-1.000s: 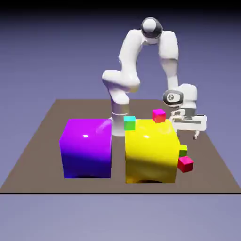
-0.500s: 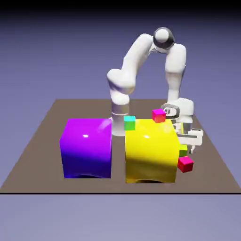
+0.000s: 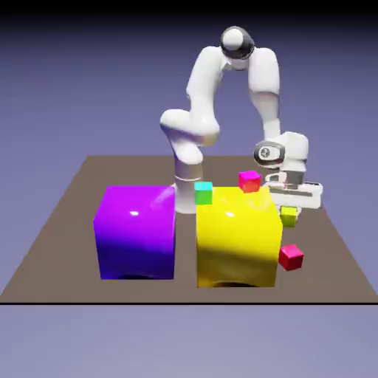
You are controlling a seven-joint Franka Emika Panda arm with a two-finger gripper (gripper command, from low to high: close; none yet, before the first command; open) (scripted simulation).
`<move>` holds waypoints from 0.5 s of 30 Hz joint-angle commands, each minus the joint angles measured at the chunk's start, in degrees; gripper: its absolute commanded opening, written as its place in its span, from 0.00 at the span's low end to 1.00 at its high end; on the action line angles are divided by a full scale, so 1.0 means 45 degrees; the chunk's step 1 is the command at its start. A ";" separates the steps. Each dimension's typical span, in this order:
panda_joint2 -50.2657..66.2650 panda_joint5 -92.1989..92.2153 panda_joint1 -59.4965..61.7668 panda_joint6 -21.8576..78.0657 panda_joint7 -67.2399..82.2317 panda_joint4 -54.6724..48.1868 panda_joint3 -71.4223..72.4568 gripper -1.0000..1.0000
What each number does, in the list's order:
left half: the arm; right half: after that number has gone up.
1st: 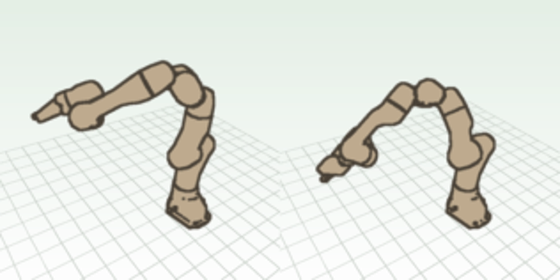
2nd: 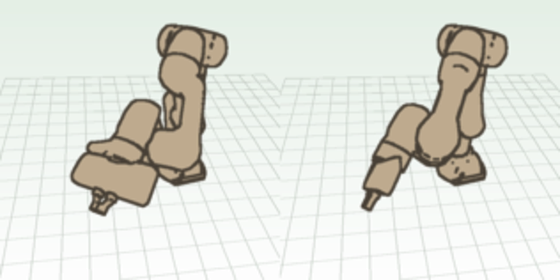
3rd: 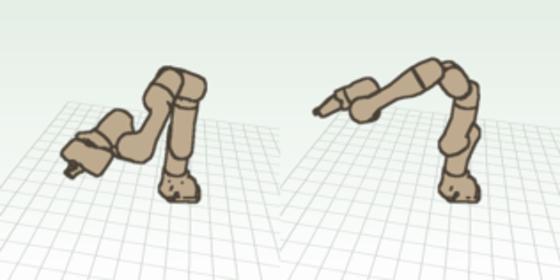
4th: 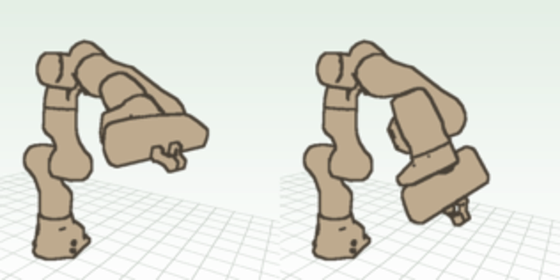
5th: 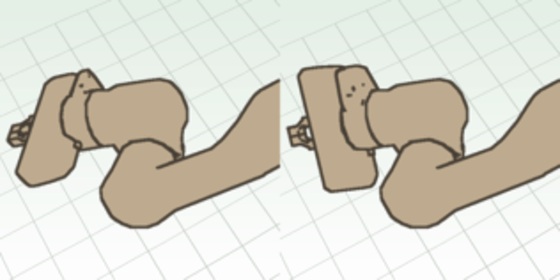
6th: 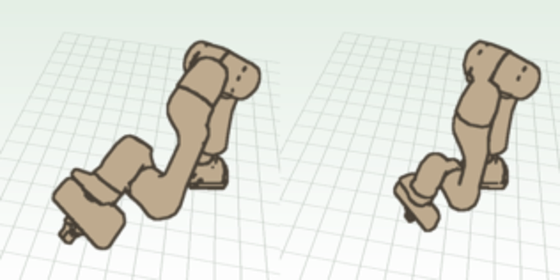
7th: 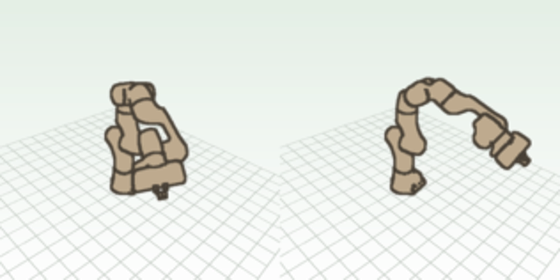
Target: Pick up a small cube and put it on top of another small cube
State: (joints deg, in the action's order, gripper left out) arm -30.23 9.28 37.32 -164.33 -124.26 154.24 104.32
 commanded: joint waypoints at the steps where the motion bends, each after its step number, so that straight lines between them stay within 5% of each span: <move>1: -0.0112 0.0189 -0.0378 0.0431 -0.0089 -0.0170 -0.0463 0.00; 15: -0.1576 0.1263 -0.4489 0.6840 -0.1979 -0.1860 -0.6923 0.00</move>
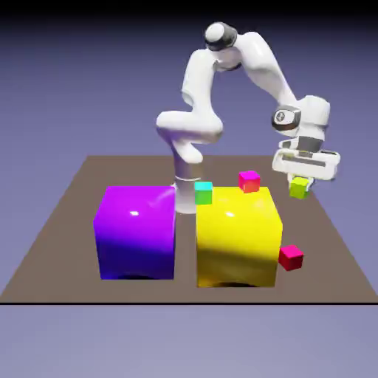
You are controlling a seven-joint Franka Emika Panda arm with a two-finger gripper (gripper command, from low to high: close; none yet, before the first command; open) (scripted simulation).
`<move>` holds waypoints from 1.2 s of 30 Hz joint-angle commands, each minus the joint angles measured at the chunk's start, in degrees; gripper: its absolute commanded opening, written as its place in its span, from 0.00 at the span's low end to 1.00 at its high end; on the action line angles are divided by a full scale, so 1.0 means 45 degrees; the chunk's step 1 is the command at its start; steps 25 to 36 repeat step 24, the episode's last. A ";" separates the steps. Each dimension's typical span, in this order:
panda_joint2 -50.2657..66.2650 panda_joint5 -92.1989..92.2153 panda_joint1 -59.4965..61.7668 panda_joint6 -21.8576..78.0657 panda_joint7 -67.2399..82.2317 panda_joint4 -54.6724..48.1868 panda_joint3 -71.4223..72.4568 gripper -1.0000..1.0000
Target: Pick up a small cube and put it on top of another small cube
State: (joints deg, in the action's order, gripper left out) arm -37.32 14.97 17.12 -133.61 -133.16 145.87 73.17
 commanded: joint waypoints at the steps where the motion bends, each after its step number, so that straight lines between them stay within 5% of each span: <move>1: -0.0094 -0.0087 -0.0173 0.0533 -0.0202 -0.0049 -0.0463 0.00; 14: -0.1609 -0.1838 -0.2465 0.7069 -0.3186 -0.0599 -0.5996 0.00; 21: -0.1202 -0.1669 -0.2373 0.4712 -0.3487 0.1344 -0.5341 0.00; 22: -0.1202 -0.1669 -0.2373 0.4712 -0.3487 0.1344 -0.5341 1.00; 36: -0.1307 -0.1724 -0.2403 0.5265 -0.3429 0.0888 -0.5488 1.00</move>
